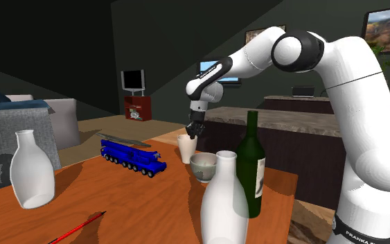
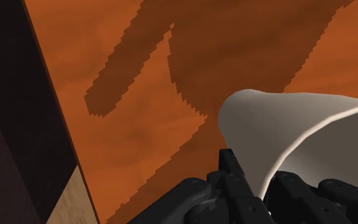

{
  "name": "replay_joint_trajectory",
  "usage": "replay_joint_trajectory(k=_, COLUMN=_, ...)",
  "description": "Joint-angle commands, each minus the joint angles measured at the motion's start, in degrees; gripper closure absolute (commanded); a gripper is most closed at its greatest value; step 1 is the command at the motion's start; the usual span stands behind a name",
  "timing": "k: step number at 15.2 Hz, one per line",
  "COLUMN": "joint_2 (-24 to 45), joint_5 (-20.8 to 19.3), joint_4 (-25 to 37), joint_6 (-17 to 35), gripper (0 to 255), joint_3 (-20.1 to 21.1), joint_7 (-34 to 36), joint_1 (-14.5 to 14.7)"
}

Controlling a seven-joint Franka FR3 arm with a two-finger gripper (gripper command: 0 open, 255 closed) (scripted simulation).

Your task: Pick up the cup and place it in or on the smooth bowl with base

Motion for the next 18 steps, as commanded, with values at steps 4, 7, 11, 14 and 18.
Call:
replay_joint_trajectory(k=4, joint_2=-1.4, joint_5=-0.7, joint_4=1.6, joint_6=-2.9, gripper=255, joint_3=-0.3, joint_7=0.8, joint_1=0.1)
replay_joint_trajectory(k=7, joint_2=-2.2, joint_5=-1.0, joint_4=2.9, joint_6=-4.9, gripper=255, joint_3=-0.4, joint_7=1.2, joint_1=0.1)
replay_joint_trajectory(k=11, joint_2=-3.0, joint_5=-1.5, joint_4=4.8, joint_6=-7.6, gripper=255, joint_3=-0.5, joint_7=1.8, joint_1=0.1)
replay_joint_trajectory(k=14, joint_2=-3.5, joint_5=-1.8, joint_4=6.3, joint_6=-9.6, gripper=255, joint_3=-0.6, joint_7=2.2, joint_1=0.1)
replay_joint_trajectory(k=18, joint_2=-4.0, joint_5=-2.1, joint_4=8.7, joint_6=-12.4, gripper=255, joint_3=-0.7, joint_7=2.7, joint_1=0.0)
